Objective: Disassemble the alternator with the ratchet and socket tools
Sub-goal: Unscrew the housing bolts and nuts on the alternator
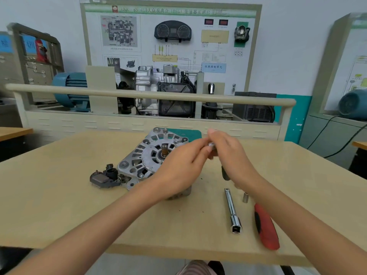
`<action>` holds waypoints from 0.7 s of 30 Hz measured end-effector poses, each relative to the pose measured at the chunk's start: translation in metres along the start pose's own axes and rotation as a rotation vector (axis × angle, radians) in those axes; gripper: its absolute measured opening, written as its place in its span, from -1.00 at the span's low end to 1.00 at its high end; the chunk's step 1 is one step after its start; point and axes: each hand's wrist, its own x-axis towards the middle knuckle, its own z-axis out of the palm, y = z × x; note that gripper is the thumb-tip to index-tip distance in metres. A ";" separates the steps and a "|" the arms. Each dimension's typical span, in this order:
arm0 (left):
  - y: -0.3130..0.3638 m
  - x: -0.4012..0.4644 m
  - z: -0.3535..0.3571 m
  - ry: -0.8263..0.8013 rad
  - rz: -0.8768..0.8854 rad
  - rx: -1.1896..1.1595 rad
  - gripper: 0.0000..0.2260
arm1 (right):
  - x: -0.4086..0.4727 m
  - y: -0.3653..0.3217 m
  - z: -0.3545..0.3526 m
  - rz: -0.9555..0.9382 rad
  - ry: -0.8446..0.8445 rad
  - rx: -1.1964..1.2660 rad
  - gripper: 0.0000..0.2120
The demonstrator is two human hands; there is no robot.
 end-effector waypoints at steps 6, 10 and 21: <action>0.000 0.000 -0.006 -0.092 -0.012 -0.027 -0.73 | -0.001 0.006 -0.002 -0.038 -0.020 0.037 -0.64; 0.003 -0.004 -0.005 -0.098 -0.051 -0.134 -0.70 | -0.002 0.009 -0.002 -0.006 -0.008 0.011 -0.66; 0.003 0.028 0.011 -0.624 -0.483 -0.199 -0.77 | 0.015 0.013 -0.068 0.740 0.218 0.490 -0.71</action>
